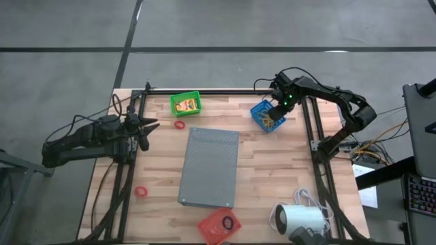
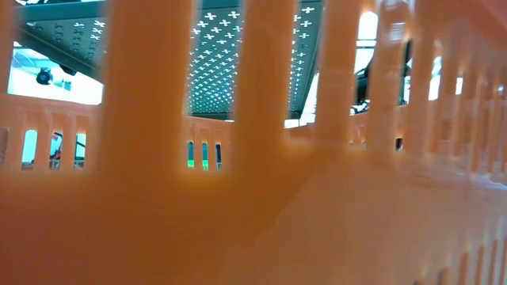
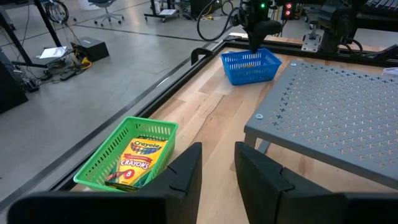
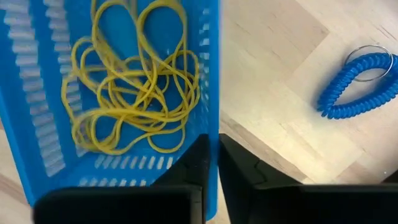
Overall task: Pick & Place Office Desk Supplies
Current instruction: Adjust the blue basket on the table
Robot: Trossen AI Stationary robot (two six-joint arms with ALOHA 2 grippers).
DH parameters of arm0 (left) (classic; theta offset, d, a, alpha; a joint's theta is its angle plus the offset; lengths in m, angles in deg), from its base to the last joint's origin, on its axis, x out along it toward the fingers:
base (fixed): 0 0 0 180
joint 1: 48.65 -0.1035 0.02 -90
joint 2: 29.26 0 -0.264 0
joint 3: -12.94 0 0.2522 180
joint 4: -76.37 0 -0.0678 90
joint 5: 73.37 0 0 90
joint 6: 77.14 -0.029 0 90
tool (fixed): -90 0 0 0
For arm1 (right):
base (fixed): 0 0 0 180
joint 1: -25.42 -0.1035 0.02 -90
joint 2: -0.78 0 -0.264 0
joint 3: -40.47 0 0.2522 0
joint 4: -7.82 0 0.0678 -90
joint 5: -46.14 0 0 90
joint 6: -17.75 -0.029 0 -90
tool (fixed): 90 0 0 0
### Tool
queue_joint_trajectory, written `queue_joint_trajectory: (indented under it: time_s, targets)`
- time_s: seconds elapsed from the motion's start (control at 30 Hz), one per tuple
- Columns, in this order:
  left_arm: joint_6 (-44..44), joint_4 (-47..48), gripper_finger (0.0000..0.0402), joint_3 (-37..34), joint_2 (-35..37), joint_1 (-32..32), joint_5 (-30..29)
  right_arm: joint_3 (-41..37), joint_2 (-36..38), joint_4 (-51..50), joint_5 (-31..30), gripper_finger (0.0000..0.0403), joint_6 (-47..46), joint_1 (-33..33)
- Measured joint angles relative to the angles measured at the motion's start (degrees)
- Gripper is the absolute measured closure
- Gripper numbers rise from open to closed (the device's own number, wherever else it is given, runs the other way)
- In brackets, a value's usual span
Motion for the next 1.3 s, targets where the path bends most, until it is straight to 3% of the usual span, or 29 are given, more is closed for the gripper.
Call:
queue_joint_trajectory:
  time_s: [0.33, 0.53, 1.3]
  targets:
    - [0.0, 0.0, 0.0303, 0.0, 0.0, 0.0, 0.0, 0.0, 0.0, 0.0, 0.3, 0.0389, -2.1, 0.0]
    - [0.0, 0.0, 0.0303, 0.0, 0.0, 0.0, 0.0, 0.0, 0.0, 1.3, 6.1, 0.0389, -7.2, -0.3]
    - [0.0, 0.0, 0.0303, 0.0, 0.0, 0.0, 0.0, 0.0, 0.9, 4.4, 6.9, 0.039, -18.7, -3.6]
